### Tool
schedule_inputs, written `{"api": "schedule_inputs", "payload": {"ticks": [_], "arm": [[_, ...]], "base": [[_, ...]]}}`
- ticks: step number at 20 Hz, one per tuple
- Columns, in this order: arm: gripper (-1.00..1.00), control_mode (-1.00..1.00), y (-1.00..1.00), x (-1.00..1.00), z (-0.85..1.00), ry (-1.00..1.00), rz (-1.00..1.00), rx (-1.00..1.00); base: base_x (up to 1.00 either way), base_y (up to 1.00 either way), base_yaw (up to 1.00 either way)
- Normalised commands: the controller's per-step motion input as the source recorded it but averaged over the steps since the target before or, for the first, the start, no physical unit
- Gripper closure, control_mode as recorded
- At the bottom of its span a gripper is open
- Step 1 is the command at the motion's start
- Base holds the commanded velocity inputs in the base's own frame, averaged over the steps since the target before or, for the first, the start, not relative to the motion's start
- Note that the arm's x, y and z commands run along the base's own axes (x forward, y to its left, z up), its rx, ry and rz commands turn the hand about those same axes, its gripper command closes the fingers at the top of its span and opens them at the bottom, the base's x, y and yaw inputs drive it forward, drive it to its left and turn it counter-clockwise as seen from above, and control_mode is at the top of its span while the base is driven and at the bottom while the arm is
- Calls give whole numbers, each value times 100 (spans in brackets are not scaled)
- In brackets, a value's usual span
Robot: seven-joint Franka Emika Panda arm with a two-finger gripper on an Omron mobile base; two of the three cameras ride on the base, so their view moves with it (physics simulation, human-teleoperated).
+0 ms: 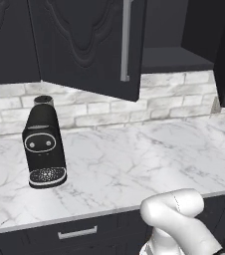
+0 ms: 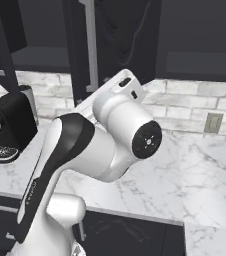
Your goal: Close all open cabinet doors.
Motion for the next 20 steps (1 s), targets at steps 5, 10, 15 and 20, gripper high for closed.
{"api": "schedule_inputs", "payload": {"ticks": [5,10,15,20], "arm": [[-100,-100,31,45,0,0,4,-11],[-100,-100,29,56,0,0,4,-9],[-100,-100,29,59,-4,0,3,-8],[-100,-100,32,60,-11,0,1,-8]], "base": [[0,0,0],[0,0,0],[0,0,0],[0,0,0]]}}
